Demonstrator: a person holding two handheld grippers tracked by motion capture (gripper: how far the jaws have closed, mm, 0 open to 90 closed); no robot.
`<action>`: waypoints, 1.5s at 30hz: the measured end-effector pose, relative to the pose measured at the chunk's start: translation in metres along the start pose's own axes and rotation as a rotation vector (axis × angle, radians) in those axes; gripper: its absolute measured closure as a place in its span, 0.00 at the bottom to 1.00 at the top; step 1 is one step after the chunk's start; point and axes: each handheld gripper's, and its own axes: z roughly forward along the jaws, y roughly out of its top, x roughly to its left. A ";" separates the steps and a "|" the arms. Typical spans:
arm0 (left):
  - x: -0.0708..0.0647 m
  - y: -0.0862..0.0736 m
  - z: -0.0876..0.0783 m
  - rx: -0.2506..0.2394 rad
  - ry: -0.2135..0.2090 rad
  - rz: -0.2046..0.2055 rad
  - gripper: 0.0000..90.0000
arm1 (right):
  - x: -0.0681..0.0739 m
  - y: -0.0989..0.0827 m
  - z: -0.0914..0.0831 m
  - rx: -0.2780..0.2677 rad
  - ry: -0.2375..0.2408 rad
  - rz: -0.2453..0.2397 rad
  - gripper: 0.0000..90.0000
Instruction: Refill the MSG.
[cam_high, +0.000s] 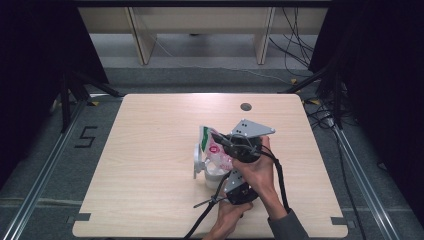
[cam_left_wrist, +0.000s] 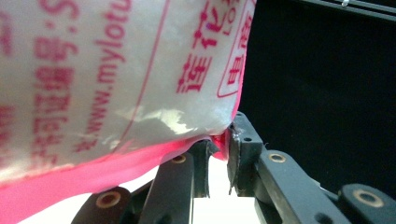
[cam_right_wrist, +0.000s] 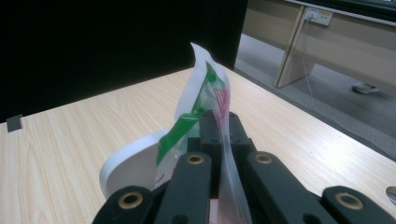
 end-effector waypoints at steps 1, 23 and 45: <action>0.000 0.000 0.000 -0.001 -0.001 -0.001 0.89 | 0.000 0.000 0.000 -0.001 0.001 -0.001 1.00; 0.001 0.000 0.001 -0.026 -0.021 -0.004 0.89 | 0.000 0.001 0.000 -0.005 -0.009 -0.013 1.00; 0.001 0.001 0.001 -0.011 0.000 -0.004 0.89 | 0.002 0.002 0.000 -0.002 0.007 0.001 1.00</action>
